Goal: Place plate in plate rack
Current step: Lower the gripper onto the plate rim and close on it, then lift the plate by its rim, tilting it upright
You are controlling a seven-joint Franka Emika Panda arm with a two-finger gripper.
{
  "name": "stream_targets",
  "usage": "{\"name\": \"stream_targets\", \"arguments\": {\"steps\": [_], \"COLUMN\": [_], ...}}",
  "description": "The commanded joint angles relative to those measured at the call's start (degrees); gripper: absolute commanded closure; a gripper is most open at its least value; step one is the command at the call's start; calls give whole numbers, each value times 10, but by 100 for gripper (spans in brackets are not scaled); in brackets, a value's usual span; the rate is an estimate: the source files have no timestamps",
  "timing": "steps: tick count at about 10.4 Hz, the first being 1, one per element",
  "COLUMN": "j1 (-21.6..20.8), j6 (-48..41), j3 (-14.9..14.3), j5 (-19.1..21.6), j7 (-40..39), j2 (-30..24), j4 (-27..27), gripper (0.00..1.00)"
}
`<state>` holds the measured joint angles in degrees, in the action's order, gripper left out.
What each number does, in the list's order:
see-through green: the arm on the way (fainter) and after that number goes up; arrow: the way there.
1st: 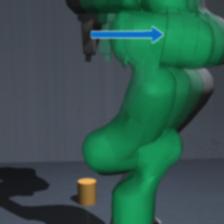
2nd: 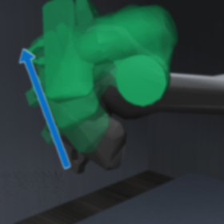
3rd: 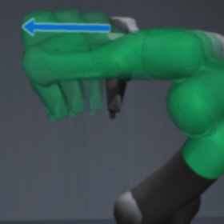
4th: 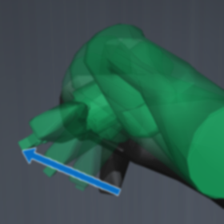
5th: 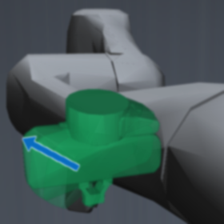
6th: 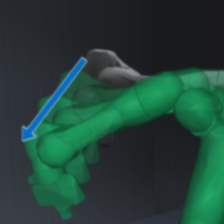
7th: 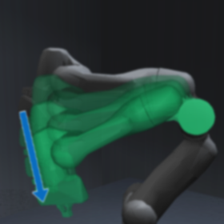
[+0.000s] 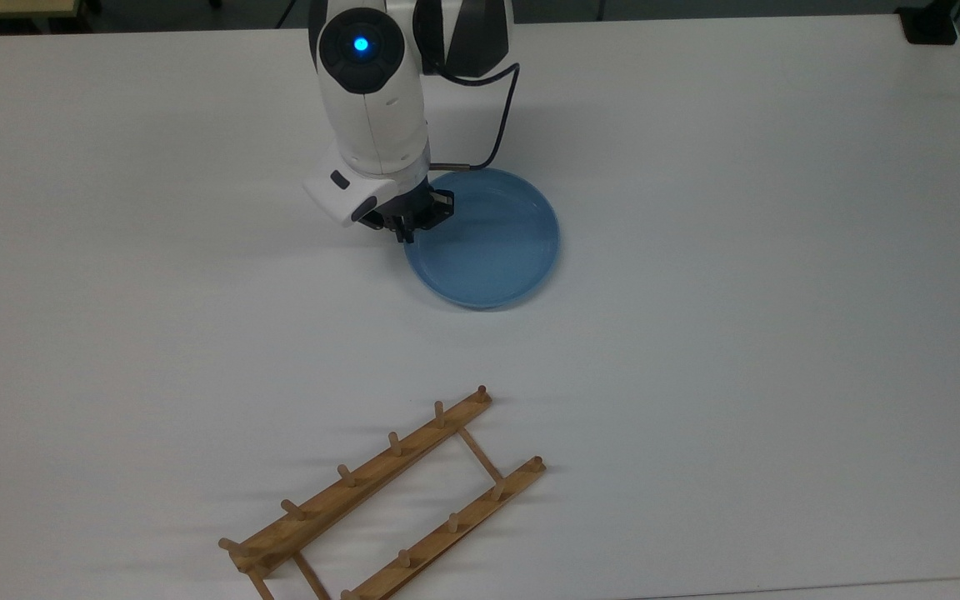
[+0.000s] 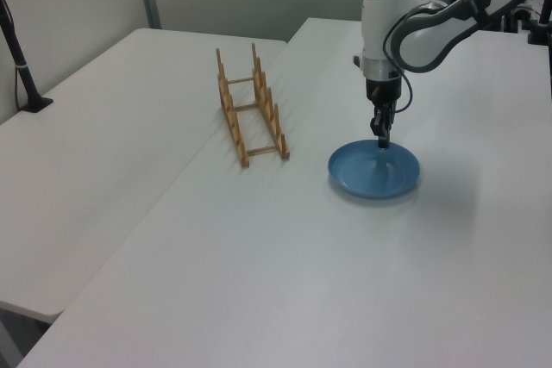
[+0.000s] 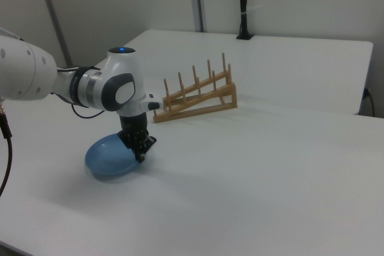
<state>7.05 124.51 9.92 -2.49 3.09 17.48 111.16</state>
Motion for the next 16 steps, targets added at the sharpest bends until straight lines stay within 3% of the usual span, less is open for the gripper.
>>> {"name": "stream_targets", "arguments": {"steps": [1,7,13,16], "j1": [-6,11,19,11], "j6": [9,2,10,33], "j3": [11,11,10,10], "j5": [4,4,-9,-118], "j7": [34,27,28,89], "j2": [8,-46,-53,-49], "j4": [6,-11,-68,-136], "gripper": [100,100,100,100]}}
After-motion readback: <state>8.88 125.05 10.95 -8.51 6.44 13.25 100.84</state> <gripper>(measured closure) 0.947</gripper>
